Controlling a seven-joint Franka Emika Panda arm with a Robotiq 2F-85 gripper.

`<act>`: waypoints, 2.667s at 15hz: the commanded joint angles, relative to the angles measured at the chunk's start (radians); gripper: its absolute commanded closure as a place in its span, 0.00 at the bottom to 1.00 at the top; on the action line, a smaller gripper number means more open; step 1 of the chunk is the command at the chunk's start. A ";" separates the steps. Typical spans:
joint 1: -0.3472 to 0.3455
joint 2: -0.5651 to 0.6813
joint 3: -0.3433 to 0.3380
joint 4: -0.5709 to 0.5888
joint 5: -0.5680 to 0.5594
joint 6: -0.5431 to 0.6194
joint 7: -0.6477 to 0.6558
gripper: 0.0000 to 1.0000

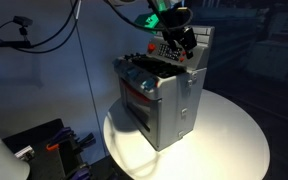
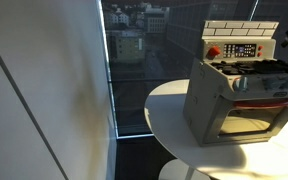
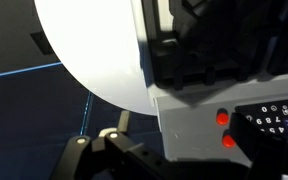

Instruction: Press the top orange button on the microwave oven control panel of the stove

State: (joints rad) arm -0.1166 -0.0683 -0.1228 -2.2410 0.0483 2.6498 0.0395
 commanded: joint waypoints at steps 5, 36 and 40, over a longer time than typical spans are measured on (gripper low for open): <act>0.006 0.098 0.006 0.122 0.036 -0.011 0.008 0.00; 0.002 0.217 0.034 0.218 0.116 -0.011 -0.015 0.00; 0.001 0.225 0.034 0.225 0.114 -0.006 -0.014 0.00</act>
State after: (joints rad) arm -0.1083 0.1348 -0.0904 -2.0549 0.1461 2.6496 0.0368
